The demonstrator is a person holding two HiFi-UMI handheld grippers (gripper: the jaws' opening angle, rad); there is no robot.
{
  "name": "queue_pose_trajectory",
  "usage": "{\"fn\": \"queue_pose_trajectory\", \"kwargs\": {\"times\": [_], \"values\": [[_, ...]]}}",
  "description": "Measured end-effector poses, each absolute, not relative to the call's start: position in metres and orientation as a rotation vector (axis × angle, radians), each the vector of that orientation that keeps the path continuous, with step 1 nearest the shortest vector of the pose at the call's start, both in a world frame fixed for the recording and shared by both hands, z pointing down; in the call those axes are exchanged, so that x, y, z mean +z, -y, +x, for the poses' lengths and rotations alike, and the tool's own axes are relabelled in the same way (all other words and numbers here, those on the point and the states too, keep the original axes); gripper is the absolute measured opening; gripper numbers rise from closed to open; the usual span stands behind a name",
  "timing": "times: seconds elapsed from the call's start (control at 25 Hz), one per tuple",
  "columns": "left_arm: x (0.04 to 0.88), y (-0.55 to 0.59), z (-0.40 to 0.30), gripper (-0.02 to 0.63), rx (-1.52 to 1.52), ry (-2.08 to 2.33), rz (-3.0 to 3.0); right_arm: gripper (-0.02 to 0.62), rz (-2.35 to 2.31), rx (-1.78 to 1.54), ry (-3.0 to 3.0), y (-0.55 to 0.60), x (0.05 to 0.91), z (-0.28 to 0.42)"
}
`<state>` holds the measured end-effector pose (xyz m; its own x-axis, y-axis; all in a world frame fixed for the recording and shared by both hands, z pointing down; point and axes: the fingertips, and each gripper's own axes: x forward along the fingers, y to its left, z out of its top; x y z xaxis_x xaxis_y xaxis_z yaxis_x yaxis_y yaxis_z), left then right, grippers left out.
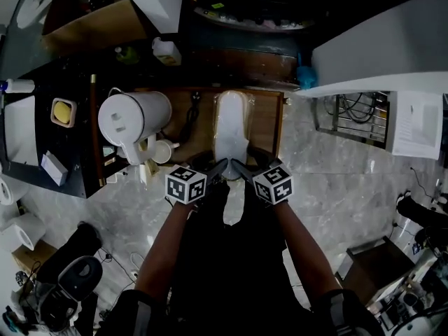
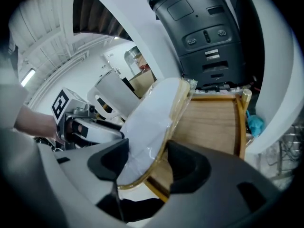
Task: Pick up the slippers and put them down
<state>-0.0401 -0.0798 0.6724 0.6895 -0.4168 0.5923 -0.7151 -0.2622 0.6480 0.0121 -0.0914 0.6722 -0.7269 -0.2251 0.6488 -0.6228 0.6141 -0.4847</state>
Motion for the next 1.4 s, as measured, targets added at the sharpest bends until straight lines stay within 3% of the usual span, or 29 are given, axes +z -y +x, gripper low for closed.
{"fn": "queue_pose_trajectory", "kwargs": {"times": [1.4], "values": [[0.483,0.045,-0.046,0.202,0.199,0.873,2.202,0.253,0.833,0.664,2.559,0.055,0.478,0.01]]}}
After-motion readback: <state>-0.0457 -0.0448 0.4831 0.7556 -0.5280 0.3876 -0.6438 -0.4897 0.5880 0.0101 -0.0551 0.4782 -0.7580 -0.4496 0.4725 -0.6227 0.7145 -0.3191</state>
